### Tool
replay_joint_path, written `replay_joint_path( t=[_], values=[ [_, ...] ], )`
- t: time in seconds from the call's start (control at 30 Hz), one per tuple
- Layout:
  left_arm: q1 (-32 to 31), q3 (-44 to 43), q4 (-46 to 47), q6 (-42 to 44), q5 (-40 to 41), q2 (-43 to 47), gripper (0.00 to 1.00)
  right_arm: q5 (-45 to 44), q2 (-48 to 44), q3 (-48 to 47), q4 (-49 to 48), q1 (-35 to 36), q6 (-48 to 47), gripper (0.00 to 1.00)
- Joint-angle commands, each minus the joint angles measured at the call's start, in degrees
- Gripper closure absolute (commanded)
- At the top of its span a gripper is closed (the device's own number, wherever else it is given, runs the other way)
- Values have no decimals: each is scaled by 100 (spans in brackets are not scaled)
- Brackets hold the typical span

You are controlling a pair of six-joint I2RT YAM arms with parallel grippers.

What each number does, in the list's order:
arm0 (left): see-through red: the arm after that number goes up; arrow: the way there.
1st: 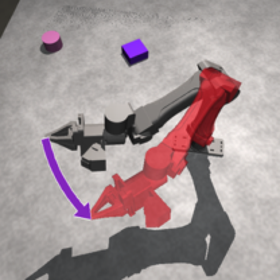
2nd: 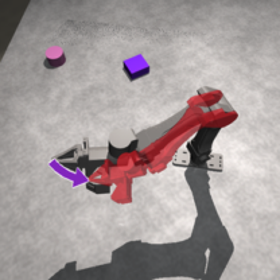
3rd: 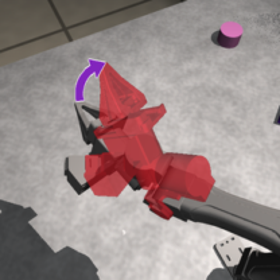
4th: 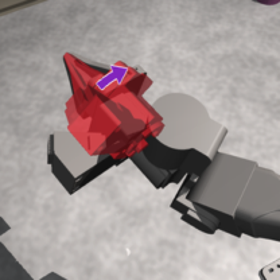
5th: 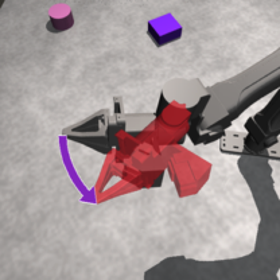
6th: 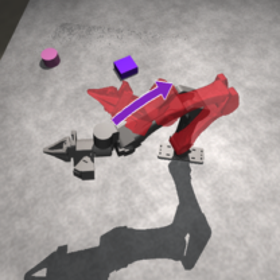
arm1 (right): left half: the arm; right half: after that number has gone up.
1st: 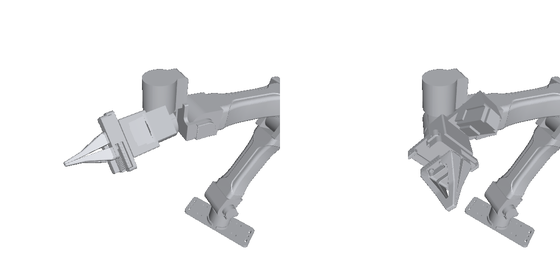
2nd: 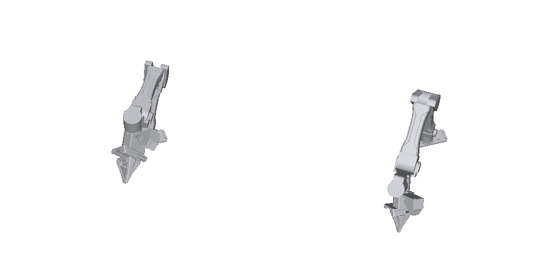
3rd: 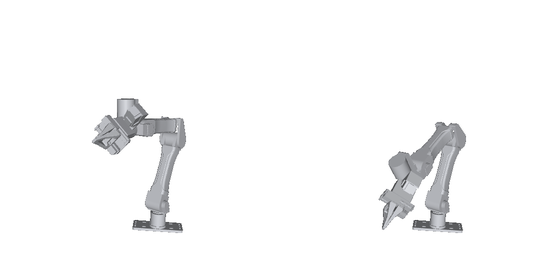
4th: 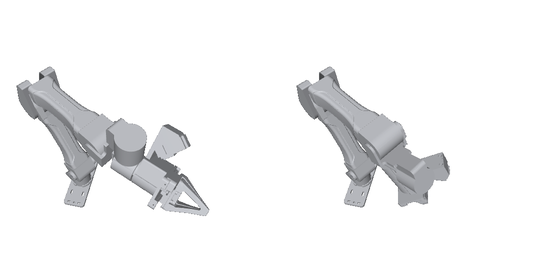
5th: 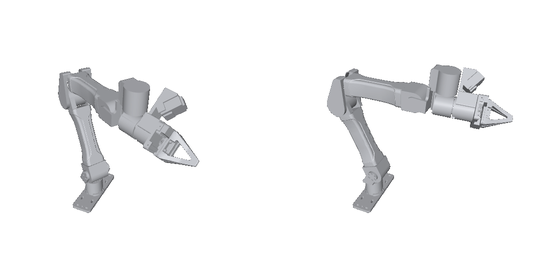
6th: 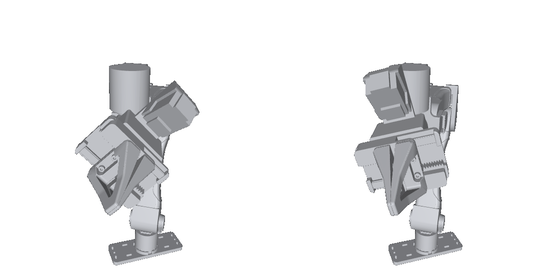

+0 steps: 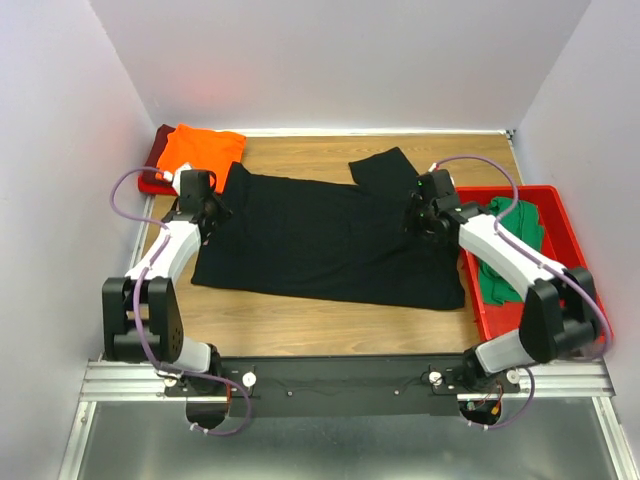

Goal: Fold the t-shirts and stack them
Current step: Fold the tshirt

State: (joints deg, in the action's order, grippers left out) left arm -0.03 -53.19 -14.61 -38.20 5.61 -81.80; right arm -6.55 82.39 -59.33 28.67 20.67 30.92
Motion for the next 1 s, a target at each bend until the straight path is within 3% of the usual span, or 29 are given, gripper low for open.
replay_joint_path(
  t=[0.0,0.2,0.53,0.97],
  values=[
    [21,-402,-120,180,590,-423,61,-461,558,-254,-467,25,-297,40],
    [-137,-518,-771,-28,1547,-618,63,-102,972,-351,-783,25,-481,40],
    [-49,81,-877,-531,1505,-855,58,-383,1139,-105,-898,25,-411,40],
    [232,-420,-850,-505,1689,-1558,58,-119,1174,-35,-1030,17,-429,40]
  ],
)
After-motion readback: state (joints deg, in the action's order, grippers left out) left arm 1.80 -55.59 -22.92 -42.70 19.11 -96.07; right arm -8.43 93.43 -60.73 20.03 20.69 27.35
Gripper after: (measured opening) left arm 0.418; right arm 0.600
